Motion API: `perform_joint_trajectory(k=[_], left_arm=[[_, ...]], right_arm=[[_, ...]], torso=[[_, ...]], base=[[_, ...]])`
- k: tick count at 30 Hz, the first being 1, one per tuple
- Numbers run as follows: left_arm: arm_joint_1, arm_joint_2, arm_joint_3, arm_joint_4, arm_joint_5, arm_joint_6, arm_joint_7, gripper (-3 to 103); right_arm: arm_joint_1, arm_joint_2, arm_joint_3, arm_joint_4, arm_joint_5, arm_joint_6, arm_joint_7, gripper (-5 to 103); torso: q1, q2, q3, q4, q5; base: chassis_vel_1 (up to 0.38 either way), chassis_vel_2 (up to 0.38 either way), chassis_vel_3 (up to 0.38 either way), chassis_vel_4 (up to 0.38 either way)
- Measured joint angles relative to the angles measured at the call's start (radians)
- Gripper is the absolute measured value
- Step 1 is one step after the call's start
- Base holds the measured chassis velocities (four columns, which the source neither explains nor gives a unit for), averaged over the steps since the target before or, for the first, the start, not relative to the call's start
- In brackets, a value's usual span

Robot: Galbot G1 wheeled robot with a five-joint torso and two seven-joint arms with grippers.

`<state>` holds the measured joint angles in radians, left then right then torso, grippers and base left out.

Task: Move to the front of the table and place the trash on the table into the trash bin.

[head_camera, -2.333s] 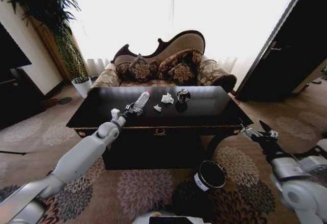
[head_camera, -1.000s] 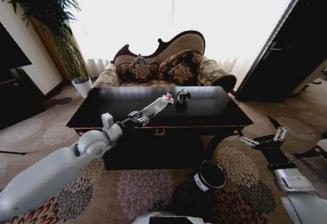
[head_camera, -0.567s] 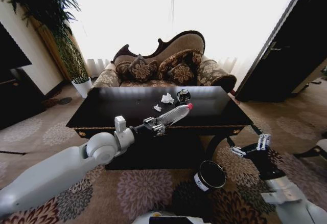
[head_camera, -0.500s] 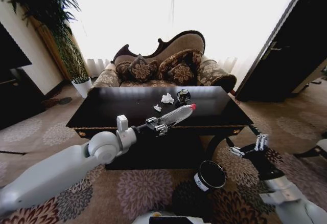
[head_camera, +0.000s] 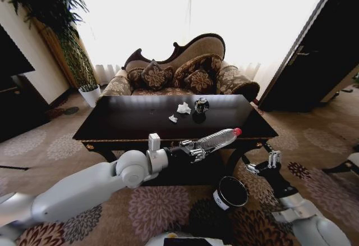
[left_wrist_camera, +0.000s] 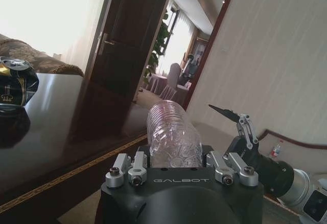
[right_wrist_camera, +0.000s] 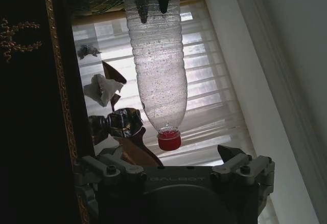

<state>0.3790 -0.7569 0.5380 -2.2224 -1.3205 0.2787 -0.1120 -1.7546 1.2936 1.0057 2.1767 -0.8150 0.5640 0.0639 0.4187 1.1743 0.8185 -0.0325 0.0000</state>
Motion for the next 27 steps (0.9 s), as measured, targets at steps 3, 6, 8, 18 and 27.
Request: perform_joint_trajectory(k=[3,6,8,18,27], left_arm=[[0.005,-0.015,0.013,0.001,0.0,0.001,-0.006,44],[0.003,-0.034,0.031,0.008,0.002,0.002,-0.011,44],[0.002,-0.045,0.038,0.014,0.004,0.002,-0.014,44],[-0.014,-0.15,0.104,0.058,0.012,0.002,-0.038,44],[0.027,-0.138,0.112,0.033,0.024,0.001,-0.05,44]], right_arm=[[0.006,0.017,-0.023,0.004,-0.027,-0.001,0.002,100],[0.009,0.024,-0.033,0.011,-0.042,-0.004,0.003,100],[0.01,0.026,-0.034,0.016,-0.045,-0.007,0.003,100],[-0.005,0.038,-0.059,0.055,-0.082,-0.01,0.002,100],[-0.009,0.044,-0.062,0.052,-0.107,0.008,0.004,85]], torso=[[0.0,0.0,0.0,0.0001,0.0],[0.0,0.0,0.0,0.0001,-0.0001],[0.0,0.0,0.0,0.0001,0.0],[0.0,0.0,0.0,0.0,0.0],[0.0,0.0,0.0,0.0001,-0.0001]], base=[[0.0,0.0,0.0,0.0],[0.0,0.0,0.0,0.0],[0.0,0.0,0.0,0.0],[0.0,0.0,0.0,0.0],[0.0,0.0,0.0,0.0]])
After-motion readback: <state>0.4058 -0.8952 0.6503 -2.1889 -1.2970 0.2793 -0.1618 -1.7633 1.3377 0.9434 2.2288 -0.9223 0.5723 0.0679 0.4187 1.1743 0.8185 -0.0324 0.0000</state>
